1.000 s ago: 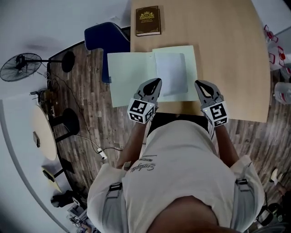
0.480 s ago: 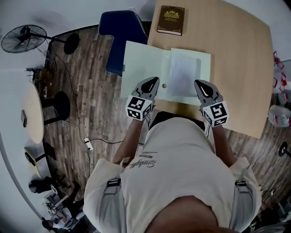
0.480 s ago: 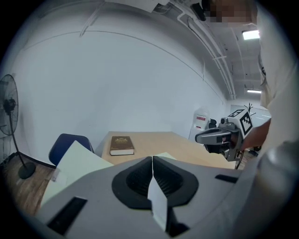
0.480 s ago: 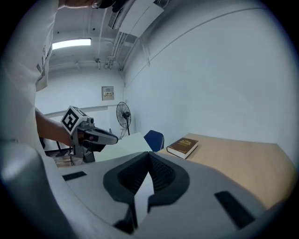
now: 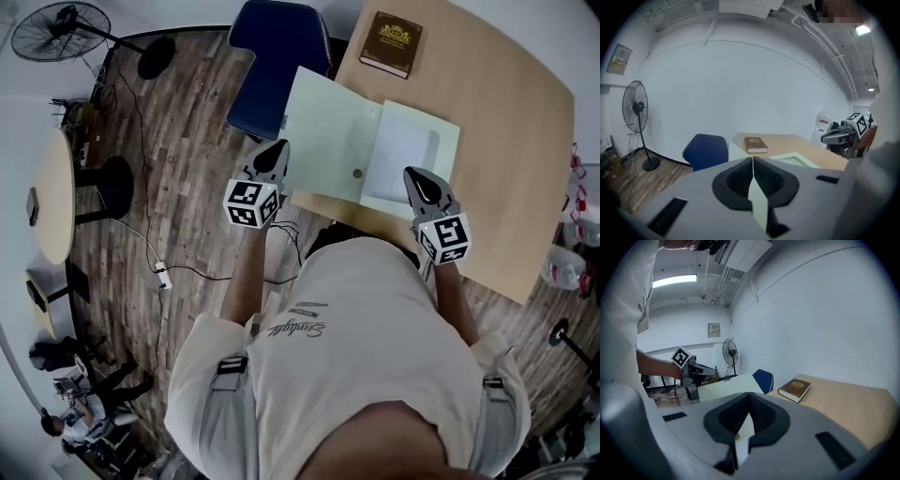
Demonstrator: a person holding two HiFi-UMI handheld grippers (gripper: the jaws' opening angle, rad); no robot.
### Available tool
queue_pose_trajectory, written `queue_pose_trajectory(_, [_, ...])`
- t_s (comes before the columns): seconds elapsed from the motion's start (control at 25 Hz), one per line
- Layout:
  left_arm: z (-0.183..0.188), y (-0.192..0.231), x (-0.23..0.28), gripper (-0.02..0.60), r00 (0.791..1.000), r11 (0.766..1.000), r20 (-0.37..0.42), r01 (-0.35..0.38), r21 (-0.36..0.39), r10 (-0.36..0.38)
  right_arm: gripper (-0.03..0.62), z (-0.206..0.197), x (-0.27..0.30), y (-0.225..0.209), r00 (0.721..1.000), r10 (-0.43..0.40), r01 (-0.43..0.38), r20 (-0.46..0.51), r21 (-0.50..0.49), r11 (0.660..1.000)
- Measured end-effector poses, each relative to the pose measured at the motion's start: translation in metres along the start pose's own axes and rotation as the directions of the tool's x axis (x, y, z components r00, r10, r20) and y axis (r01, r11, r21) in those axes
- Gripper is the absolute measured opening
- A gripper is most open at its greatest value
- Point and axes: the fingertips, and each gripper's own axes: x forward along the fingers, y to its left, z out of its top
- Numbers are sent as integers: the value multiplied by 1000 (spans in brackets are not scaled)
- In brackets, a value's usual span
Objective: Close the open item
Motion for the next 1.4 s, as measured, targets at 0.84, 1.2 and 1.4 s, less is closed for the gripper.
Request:
queue_pose_trajectory(0.84, [-98, 66, -10, 15, 992, 982, -113, 36, -186, -58, -5, 5, 16, 18, 1000, 2, -1, -10, 105, 994])
queue_pose_trajectory(1.2, [-78, 21, 4, 15, 976, 974, -95, 182, -137, -196, -5, -3, 1, 12, 999, -32, 32, -5, 118, 993])
queue_pose_trajectory(1.4, [-70, -26, 22, 15, 947, 955, -129, 290, -55, -295, -5, -3, -9, 7, 998, -60, 58, 15, 134, 989])
